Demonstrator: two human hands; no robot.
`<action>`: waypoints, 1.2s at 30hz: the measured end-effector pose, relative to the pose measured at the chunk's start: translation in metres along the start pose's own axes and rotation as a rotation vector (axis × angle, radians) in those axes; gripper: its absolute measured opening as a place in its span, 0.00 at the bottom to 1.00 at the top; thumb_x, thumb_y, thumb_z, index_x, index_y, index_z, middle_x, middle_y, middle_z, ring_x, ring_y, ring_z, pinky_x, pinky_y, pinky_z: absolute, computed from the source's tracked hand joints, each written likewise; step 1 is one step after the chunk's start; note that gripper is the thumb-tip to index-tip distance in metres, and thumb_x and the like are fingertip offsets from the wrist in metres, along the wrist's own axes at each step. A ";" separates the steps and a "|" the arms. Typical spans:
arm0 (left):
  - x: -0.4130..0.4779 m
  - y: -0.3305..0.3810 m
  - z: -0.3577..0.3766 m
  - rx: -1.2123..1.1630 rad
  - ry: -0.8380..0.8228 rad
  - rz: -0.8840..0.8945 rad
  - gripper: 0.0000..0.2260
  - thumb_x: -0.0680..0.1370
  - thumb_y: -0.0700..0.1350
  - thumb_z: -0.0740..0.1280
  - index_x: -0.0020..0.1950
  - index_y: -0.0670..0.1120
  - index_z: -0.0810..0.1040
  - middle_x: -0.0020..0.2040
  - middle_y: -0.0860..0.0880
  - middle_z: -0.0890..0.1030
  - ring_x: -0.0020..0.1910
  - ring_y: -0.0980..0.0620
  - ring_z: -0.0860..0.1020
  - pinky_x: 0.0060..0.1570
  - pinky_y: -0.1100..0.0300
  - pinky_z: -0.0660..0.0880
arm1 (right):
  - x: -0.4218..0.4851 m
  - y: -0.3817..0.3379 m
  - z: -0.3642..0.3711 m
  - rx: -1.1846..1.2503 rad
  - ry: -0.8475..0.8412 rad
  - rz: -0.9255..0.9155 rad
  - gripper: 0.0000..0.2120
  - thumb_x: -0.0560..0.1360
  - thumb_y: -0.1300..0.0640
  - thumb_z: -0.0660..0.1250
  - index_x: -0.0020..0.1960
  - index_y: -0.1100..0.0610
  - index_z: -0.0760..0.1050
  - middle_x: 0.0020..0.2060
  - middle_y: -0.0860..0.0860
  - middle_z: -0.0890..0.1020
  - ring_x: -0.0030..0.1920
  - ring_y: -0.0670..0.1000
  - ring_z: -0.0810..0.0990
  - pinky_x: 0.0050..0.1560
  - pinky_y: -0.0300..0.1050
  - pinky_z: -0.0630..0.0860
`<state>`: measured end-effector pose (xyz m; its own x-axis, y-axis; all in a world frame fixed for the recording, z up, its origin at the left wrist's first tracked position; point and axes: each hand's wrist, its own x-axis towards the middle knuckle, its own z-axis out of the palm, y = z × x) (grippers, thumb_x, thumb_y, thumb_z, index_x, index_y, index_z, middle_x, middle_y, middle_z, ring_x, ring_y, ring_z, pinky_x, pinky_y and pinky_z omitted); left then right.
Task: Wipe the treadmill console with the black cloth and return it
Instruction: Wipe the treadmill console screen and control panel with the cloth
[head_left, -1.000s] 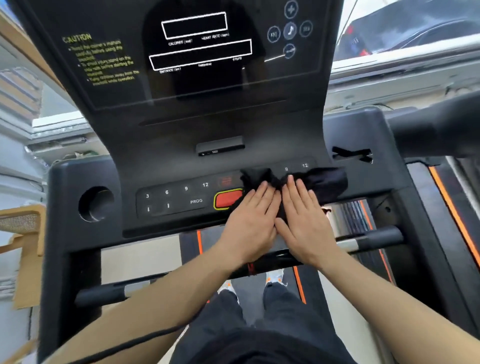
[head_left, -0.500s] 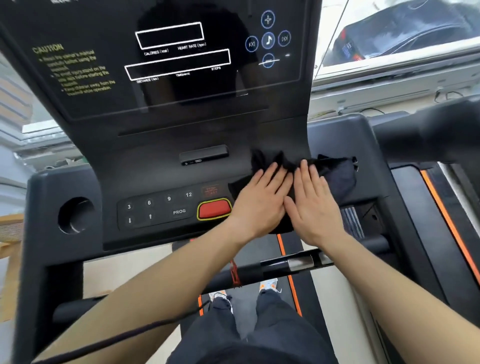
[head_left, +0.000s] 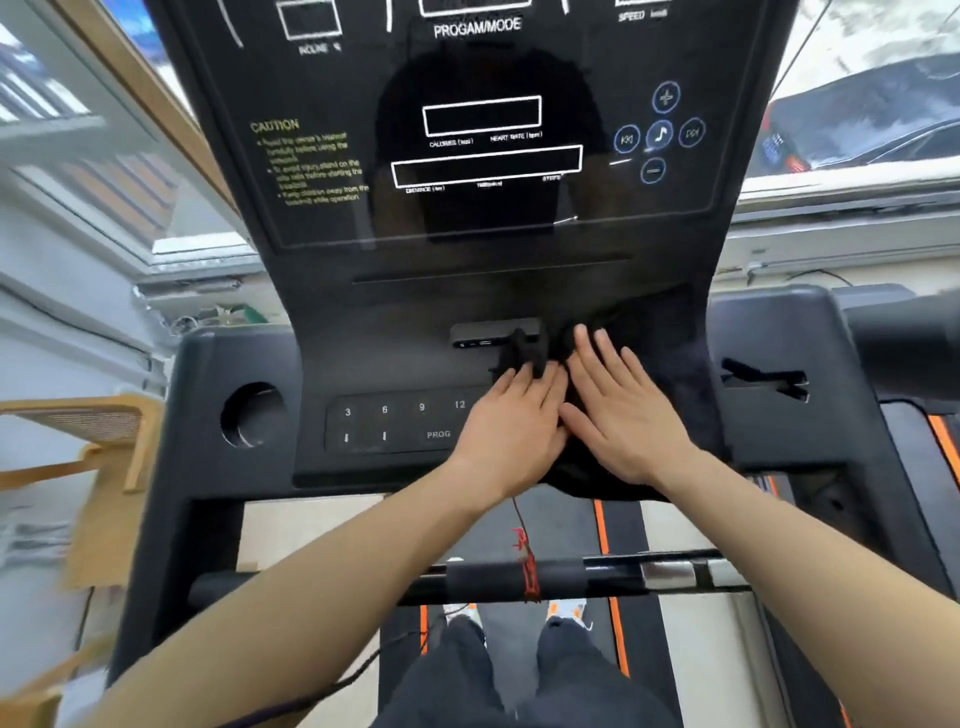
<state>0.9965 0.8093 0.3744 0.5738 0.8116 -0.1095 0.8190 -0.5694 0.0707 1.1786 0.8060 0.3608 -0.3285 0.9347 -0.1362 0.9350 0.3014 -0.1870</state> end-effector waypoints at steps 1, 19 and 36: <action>-0.014 -0.004 0.001 -0.012 0.006 0.000 0.28 0.82 0.53 0.55 0.79 0.40 0.60 0.78 0.41 0.66 0.76 0.41 0.65 0.76 0.47 0.61 | -0.006 -0.010 0.003 -0.007 -0.006 -0.038 0.36 0.81 0.36 0.35 0.82 0.56 0.48 0.81 0.52 0.44 0.81 0.52 0.40 0.80 0.54 0.46; 0.065 0.027 -0.023 0.065 0.220 0.211 0.25 0.80 0.40 0.48 0.75 0.38 0.69 0.77 0.39 0.67 0.78 0.43 0.63 0.70 0.52 0.70 | -0.022 0.039 0.007 0.183 0.257 0.344 0.33 0.81 0.45 0.55 0.80 0.62 0.55 0.81 0.58 0.51 0.81 0.58 0.49 0.79 0.54 0.52; -0.071 -0.155 -0.009 0.143 0.088 -0.143 0.26 0.83 0.51 0.52 0.78 0.41 0.65 0.79 0.42 0.64 0.78 0.46 0.63 0.74 0.46 0.65 | 0.115 -0.108 -0.015 -0.163 0.090 -0.426 0.35 0.82 0.39 0.48 0.81 0.61 0.52 0.81 0.55 0.50 0.81 0.52 0.48 0.79 0.51 0.54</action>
<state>0.8292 0.8412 0.3804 0.4555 0.8900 -0.0211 0.8864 -0.4556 -0.0817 1.0416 0.8834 0.3800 -0.6818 0.7315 0.0056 0.7304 0.6811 -0.0520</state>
